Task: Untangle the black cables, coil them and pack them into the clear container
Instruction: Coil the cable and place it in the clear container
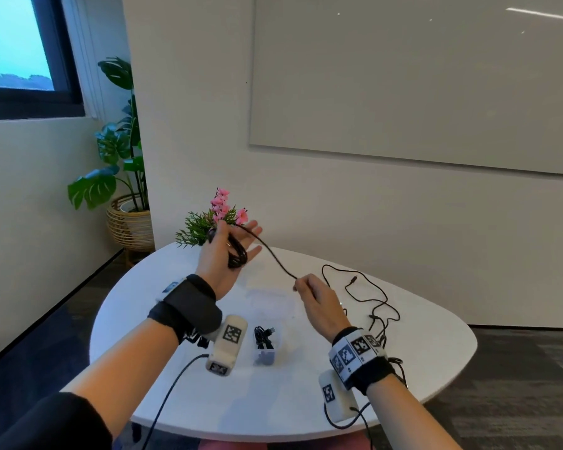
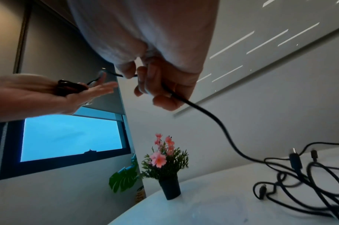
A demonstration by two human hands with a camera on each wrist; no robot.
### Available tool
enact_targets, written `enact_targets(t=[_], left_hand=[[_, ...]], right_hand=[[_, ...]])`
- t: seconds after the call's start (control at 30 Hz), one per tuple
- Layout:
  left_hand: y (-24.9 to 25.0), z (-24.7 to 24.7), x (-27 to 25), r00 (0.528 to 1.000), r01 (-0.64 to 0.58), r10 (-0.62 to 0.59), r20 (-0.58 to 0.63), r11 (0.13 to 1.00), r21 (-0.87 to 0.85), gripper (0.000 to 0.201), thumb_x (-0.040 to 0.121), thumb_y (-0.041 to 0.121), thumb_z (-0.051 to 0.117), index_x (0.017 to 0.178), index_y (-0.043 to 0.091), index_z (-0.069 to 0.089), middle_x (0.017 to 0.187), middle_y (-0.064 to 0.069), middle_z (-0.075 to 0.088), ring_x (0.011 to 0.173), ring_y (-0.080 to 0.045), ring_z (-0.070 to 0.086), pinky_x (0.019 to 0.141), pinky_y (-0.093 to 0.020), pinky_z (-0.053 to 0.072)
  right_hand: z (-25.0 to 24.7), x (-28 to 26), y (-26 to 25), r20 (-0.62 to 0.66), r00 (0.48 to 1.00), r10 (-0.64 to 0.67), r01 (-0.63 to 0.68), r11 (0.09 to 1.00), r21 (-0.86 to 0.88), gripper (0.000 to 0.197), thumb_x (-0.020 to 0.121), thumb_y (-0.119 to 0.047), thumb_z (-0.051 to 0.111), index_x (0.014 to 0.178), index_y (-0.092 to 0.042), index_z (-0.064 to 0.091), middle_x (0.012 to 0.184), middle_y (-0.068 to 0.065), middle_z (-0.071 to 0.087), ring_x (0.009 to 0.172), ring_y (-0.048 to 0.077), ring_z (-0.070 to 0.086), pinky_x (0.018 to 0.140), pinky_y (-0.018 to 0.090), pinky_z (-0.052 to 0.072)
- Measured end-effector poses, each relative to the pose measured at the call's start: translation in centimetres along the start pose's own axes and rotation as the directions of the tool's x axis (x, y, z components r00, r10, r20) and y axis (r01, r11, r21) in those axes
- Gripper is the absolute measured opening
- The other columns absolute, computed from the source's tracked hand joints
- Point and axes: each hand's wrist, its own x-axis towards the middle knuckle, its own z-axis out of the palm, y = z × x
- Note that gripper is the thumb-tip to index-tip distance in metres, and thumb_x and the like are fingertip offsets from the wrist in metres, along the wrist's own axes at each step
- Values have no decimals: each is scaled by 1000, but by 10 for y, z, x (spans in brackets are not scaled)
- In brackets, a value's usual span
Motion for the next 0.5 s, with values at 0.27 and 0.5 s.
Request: enact_targets(t=[0.27, 0.5], left_hand=[[27, -31, 13, 883, -141, 372, -287, 793, 593, 34, 97, 47, 38, 74, 23, 46, 63, 4, 43, 47, -12, 36, 42, -24, 29], [-10, -35, -5, 968, -215, 90, 233, -175, 961, 48, 96, 51, 28, 65, 24, 53, 61, 3, 60, 59, -15, 56, 58, -27, 35]], right_hand=[[-22, -11, 4, 68, 997, -35, 37, 999, -23, 21, 89, -31, 61, 78, -14, 67, 53, -13, 51, 49, 1, 41, 52, 13, 33], [-29, 15, -27, -76, 968, -238, 234, 970, -63, 9, 89, -21, 62, 86, -16, 70, 80, 2, 62, 73, 5, 53, 65, 9, 38]])
